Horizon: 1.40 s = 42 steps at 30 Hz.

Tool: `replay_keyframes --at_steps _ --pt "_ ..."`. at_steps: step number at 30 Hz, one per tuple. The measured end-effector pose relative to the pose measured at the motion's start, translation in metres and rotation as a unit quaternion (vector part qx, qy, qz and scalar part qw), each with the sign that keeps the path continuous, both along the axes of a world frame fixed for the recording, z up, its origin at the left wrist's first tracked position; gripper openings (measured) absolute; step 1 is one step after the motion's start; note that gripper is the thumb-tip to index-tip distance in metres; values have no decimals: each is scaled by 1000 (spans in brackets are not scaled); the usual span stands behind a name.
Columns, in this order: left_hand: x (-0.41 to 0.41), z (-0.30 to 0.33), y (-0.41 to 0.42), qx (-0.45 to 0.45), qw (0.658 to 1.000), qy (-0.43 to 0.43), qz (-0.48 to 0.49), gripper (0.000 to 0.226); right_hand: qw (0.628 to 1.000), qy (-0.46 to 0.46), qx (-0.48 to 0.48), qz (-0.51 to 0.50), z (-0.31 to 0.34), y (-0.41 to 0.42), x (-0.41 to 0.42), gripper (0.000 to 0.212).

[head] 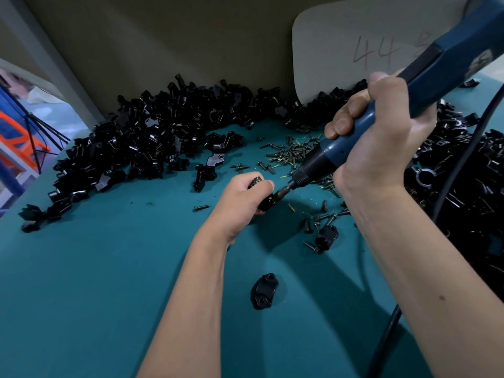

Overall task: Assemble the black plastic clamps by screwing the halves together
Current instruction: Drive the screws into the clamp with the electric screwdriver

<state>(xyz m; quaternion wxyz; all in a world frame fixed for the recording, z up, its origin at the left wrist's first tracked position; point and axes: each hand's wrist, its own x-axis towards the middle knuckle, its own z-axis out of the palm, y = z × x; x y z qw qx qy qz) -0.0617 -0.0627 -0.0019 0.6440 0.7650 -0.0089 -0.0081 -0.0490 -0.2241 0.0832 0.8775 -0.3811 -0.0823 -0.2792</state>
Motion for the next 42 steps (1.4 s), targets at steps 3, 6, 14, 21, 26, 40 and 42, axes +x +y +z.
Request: replay_keyframes --at_steps 3,6,14,21,26,40,42 --pt "0 -1 0 0 1000 4 3 31 1000 -7 0 0 0 0 0 15" --pt "1 -2 0 -16 1000 7 1 32 1000 -8 -1 -3 -1 0 1 13" --pt "2 -2 -1 -17 1000 10 1 31 1000 -17 -7 -1 -4 1 2 14" --pt "3 -4 1 -13 1000 14 3 30 1000 -3 5 1 -5 1 1 16" --pt "4 -5 2 -5 1000 10 5 31 1000 -10 -5 1 -4 3 -1 19" --pt "-1 -7 -7 68 997 -24 27 36 996 66 28 -50 -4 -7 3 16" --pt "-2 -8 -8 74 996 -42 23 36 996 67 23 -46 -4 -7 4 17"
